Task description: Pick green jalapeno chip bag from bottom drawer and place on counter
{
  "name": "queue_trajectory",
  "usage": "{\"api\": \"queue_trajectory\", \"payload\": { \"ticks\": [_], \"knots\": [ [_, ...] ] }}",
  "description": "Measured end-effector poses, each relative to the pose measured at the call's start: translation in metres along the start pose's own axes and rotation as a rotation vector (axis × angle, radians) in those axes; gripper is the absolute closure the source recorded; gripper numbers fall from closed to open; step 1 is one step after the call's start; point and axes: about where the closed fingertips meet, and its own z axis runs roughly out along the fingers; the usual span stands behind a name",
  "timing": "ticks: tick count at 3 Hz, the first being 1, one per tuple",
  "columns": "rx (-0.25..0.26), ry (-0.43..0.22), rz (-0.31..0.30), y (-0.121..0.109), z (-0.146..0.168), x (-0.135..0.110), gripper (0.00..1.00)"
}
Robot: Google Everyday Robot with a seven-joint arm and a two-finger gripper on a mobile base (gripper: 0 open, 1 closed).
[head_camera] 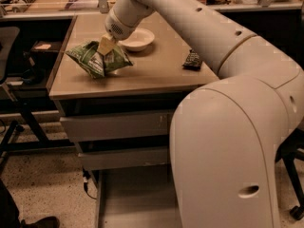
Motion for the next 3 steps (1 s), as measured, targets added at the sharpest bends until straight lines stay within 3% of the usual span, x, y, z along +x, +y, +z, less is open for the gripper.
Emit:
{"api": "queue_trajectory", "payload": {
  "ticks": [3],
  "knots": [
    [-0.001, 0.000, 0.000, 0.0001, 0.0005, 0.0002, 0.34]
  ]
}}
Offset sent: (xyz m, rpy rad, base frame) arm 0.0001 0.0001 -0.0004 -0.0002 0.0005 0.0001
